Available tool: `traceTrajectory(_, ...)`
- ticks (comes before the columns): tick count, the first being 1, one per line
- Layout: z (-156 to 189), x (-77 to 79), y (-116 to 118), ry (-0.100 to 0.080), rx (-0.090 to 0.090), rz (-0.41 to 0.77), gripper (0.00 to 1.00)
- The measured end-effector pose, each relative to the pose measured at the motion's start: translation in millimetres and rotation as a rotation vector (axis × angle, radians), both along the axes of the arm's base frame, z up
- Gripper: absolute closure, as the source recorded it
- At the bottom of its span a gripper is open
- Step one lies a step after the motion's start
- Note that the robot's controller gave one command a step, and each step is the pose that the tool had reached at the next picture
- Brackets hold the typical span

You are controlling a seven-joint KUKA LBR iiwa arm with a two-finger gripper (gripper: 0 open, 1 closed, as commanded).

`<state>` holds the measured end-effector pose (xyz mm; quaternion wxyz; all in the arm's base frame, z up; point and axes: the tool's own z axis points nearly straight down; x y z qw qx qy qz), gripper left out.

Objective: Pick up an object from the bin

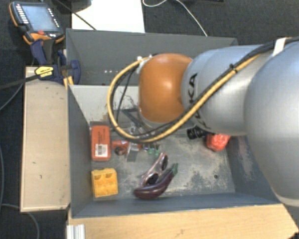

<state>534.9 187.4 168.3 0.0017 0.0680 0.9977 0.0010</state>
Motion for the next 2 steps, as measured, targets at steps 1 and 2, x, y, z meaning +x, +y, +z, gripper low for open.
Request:
traceTrajectory(1, -13.7, 5.5, 3.4, -0.006, 0.002, -0.022, 1.0)
traceTrajectory(2, 76.8, 4.1, 4.0, 0.0, 0.0, -0.009, 1.0)
